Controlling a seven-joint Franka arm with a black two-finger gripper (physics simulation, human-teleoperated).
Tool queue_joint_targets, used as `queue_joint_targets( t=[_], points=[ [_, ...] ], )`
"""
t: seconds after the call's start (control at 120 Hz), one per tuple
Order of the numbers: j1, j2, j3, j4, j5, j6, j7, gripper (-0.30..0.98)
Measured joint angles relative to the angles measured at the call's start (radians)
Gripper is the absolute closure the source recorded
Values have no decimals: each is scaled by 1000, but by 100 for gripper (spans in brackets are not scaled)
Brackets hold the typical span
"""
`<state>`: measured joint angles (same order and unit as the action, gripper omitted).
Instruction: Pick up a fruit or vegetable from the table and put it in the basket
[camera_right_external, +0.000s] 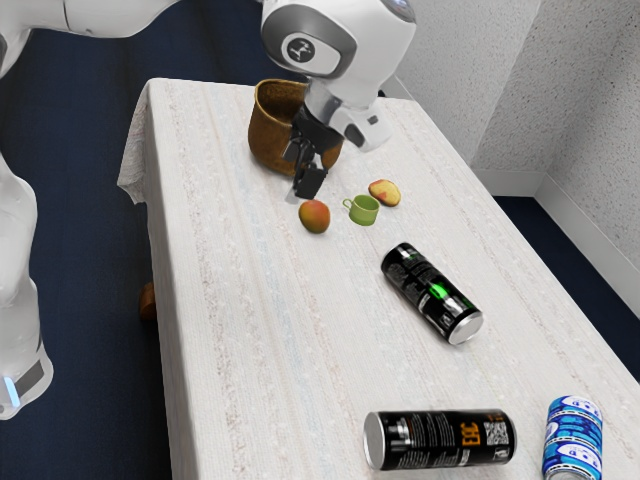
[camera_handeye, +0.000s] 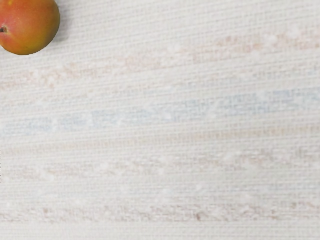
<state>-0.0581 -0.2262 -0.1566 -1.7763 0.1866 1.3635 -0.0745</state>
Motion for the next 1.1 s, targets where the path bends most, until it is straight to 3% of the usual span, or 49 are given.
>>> queue_joint_targets(
  t=[0.233, 0.733, 1.1],
  points=[
    [-8, 2, 18, -58, -3, 131, -24, 0],
    [17, 6, 156, -256, -23, 343, -120, 0],
    [16, 1, 214, -332, -74, 510, -49, 0]
  ],
)
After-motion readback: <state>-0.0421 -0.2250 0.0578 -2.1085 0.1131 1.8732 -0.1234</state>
